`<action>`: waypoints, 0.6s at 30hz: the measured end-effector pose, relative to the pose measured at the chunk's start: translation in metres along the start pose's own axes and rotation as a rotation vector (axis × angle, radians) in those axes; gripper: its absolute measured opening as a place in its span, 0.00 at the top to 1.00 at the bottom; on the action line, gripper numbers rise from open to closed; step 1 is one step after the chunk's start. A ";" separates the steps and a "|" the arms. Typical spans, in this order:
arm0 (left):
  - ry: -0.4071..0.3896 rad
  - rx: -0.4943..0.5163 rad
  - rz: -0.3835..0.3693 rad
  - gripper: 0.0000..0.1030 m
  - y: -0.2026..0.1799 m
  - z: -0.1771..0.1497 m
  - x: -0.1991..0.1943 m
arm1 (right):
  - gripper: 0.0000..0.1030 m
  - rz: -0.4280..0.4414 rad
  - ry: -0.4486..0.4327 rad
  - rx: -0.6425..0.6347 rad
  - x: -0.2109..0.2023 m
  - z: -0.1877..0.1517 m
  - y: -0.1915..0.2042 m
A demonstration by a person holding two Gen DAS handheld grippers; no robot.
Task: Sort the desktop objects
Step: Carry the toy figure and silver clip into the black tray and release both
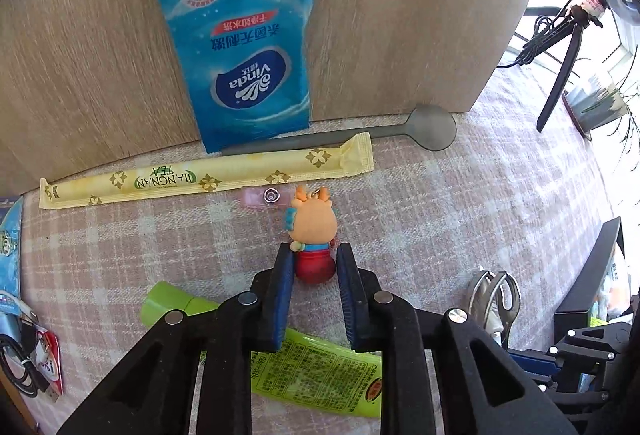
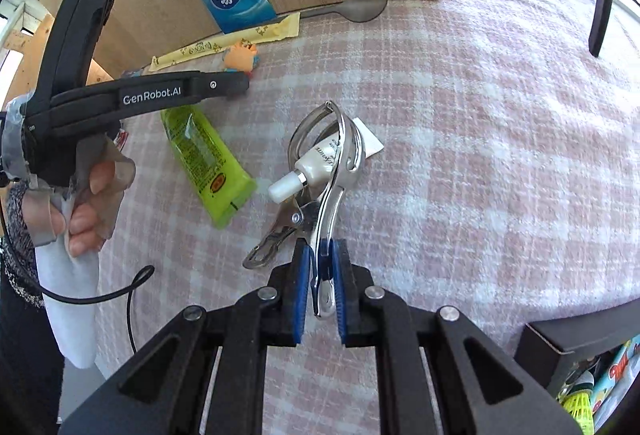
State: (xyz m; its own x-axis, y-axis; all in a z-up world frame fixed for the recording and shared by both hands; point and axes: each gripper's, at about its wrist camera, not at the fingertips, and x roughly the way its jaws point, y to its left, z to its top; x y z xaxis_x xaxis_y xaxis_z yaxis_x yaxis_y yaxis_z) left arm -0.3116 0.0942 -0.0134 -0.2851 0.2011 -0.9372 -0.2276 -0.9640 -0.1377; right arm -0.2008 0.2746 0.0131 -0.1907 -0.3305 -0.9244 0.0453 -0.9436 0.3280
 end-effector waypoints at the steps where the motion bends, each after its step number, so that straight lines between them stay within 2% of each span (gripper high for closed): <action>1: -0.007 0.019 0.016 0.82 -0.004 -0.001 0.000 | 0.89 -0.001 0.011 0.003 -0.001 -0.005 -0.003; 4: -0.007 0.028 0.021 0.82 -0.012 -0.002 -0.001 | 0.88 0.013 -0.005 0.028 -0.014 -0.010 -0.008; 9: 0.005 -0.004 -0.014 0.83 -0.014 -0.016 -0.007 | 0.88 0.053 -0.109 0.132 -0.037 0.006 -0.020; 14: 0.013 0.001 -0.034 0.83 -0.025 -0.036 -0.014 | 0.88 0.068 -0.108 0.174 -0.024 0.029 -0.022; 18: 0.011 -0.011 -0.048 0.83 -0.026 -0.047 -0.020 | 0.88 0.004 -0.098 0.170 -0.013 0.037 -0.019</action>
State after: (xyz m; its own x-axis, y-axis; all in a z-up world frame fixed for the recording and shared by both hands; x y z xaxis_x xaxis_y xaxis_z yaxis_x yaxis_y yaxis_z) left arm -0.2566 0.1070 -0.0065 -0.2642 0.2453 -0.9328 -0.2306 -0.9551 -0.1859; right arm -0.2355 0.2977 0.0257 -0.2856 -0.3229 -0.9023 -0.1182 -0.9225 0.3675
